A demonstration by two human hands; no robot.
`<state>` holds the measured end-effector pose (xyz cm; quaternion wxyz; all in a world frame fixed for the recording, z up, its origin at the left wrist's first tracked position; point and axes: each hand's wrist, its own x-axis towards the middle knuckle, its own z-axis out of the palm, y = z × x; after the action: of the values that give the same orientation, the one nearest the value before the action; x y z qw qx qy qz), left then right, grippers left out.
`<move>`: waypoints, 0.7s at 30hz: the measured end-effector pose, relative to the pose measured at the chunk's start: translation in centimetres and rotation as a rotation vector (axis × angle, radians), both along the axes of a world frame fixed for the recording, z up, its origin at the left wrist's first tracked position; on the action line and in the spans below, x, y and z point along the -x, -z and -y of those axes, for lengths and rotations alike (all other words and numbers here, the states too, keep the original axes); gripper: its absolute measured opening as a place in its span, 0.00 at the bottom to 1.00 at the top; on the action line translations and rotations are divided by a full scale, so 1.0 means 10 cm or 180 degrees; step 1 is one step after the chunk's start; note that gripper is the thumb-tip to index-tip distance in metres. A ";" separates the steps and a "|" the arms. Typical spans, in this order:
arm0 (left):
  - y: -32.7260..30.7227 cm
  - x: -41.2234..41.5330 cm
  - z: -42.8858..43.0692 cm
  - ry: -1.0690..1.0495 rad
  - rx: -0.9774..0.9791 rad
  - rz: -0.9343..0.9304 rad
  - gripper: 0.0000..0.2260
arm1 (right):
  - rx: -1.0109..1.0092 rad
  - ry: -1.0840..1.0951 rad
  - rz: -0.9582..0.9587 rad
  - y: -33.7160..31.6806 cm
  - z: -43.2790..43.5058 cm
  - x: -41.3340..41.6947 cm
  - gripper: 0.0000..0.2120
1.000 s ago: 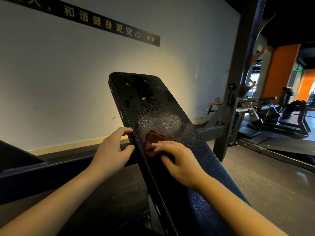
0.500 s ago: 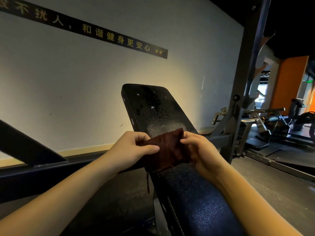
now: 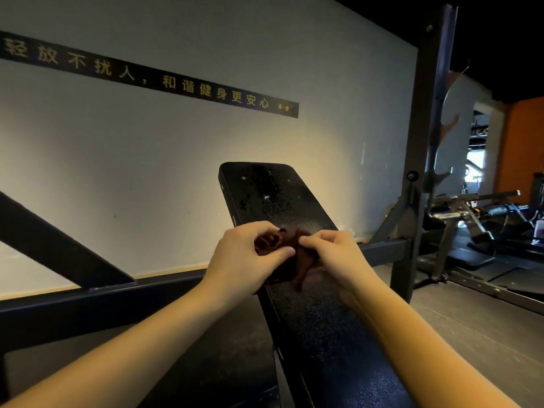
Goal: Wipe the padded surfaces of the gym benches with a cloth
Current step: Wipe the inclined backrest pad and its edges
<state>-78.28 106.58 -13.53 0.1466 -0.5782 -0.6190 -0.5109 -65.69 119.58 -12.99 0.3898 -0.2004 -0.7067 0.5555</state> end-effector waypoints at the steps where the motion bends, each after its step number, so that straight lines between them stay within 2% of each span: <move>1: 0.04 -0.08 0.00 0.0096 0.0101 -0.0083 0.12 | 0.0191 -0.0010 -0.0068 -0.02 -0.01 -0.02 0.07; 4: 0.16 -0.20 -0.04 0.0016 0.0412 -0.0430 0.27 | 0.0932 -0.0330 -0.0321 -0.02 -0.10 -0.10 0.08; 6: 0.19 -0.17 -0.09 -0.0132 0.0516 -0.0552 0.29 | 0.1244 -0.0645 -0.0469 0.01 -0.17 -0.14 0.09; 8: 0.22 -0.09 -0.15 0.0067 0.0568 -0.0248 0.26 | 0.1049 -0.0806 -0.0412 0.05 -0.23 -0.11 0.12; 10: 0.27 0.02 -0.19 0.0413 0.0452 0.0296 0.19 | 0.0729 -0.0751 -0.0279 0.09 -0.26 -0.04 0.13; 12: 0.29 0.19 -0.25 0.0254 0.0276 0.0413 0.14 | 0.0721 -0.0571 -0.0293 0.10 -0.30 0.04 0.11; 15: 0.21 0.45 -0.34 0.0079 0.0614 0.0541 0.19 | 0.0693 -0.0566 -0.0361 0.03 -0.36 0.17 0.09; 19: 0.03 0.67 -0.54 0.0447 0.0543 0.1597 0.09 | 0.0631 -0.0094 -0.0518 -0.11 -0.40 0.51 0.07; 21: 0.00 0.77 -0.66 0.0290 0.0370 0.1476 0.07 | 0.0784 -0.0004 -0.0569 -0.15 -0.40 0.70 0.08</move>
<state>-86.02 113.15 -13.49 -0.0561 -0.4802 -0.6377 -0.5997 -72.73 123.59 -11.47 0.4232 -0.1960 -0.5958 0.6539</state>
